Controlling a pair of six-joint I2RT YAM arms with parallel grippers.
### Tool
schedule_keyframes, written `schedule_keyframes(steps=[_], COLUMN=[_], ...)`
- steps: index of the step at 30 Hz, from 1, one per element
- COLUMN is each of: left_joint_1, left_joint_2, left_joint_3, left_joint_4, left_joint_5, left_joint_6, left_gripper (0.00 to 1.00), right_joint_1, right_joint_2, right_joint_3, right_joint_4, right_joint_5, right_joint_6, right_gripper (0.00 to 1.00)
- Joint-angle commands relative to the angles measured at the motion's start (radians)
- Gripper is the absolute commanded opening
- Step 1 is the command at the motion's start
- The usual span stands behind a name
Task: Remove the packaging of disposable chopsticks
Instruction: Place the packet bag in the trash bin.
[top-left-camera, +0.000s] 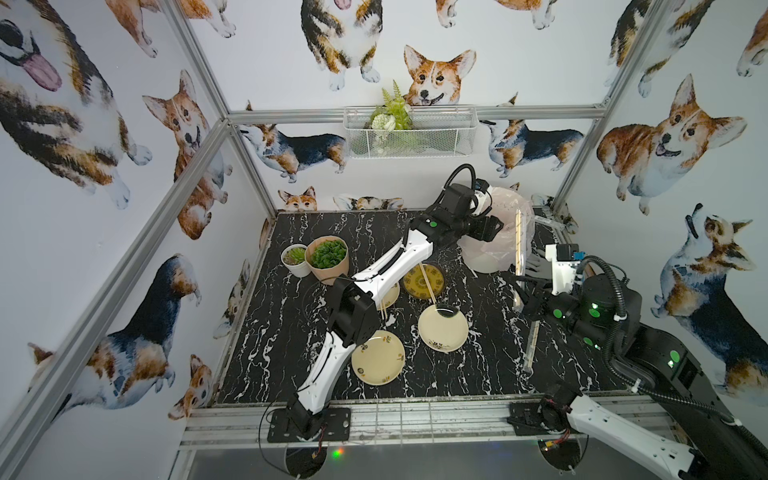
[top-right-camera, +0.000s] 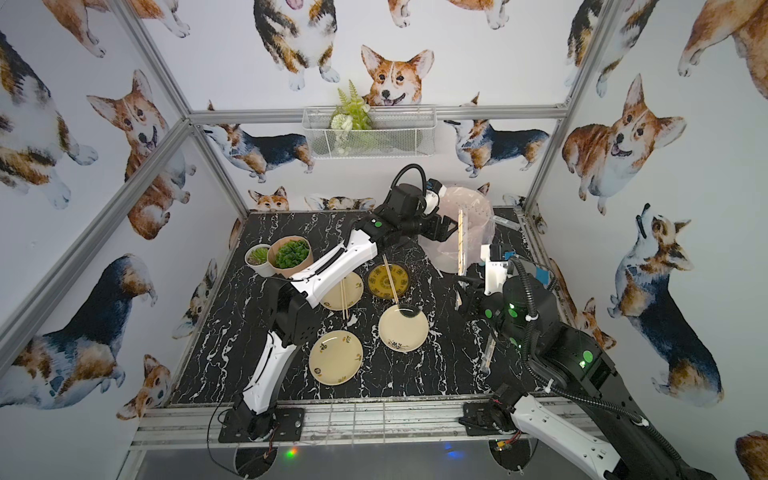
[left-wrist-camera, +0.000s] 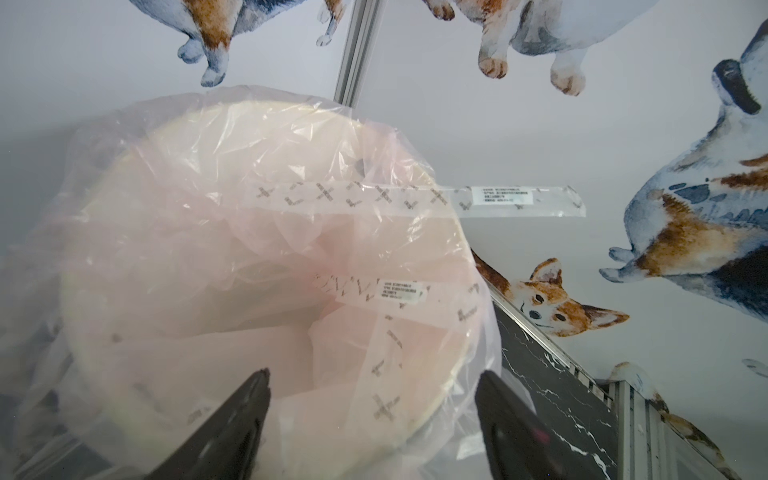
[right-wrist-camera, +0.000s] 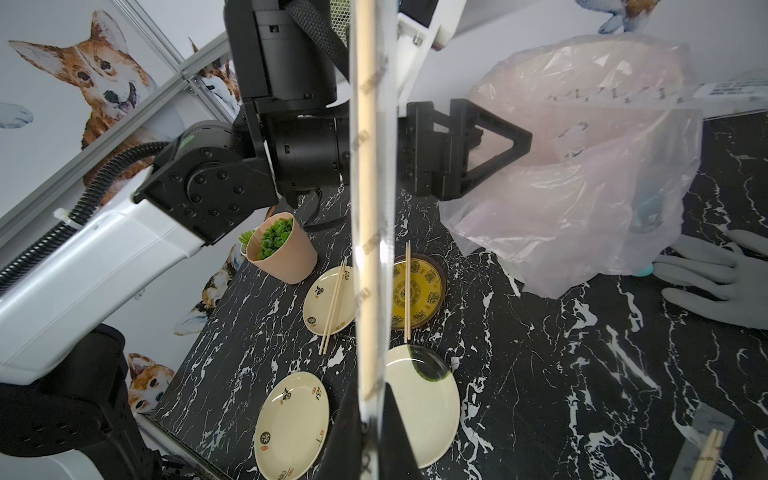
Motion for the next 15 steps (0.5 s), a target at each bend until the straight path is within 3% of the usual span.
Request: schedule_keyframes(steps=[1, 10, 12, 15], left_joint_1=[0.000, 0.012, 0.020, 0.051], left_joint_2=[-0.041, -0.082, -0.137, -0.276], left_joint_3=[-0.017, 0.007, -0.070, -0.293], left_joint_4=[-0.014, 0.063, 0.119, 0.336], left_joint_5=[0.038, 0.106, 0.134, 0.224], left_joint_6=[0.017, -0.070, -0.107, -0.214], left_gripper=[0.79, 0.79, 0.79, 0.79], right_joint_1=[0.001, 0.001, 0.002, 0.001], right_joint_2=[0.004, 0.006, 0.002, 0.004], right_joint_3=[-0.001, 0.014, 0.016, 0.012], right_joint_4=[0.031, 0.024, 0.022, 0.034], right_joint_5=[0.009, 0.009, 0.008, -0.013], right_joint_6=[-0.009, -0.011, -0.015, -0.031], right_gripper=[0.00, 0.00, 0.00, 0.00])
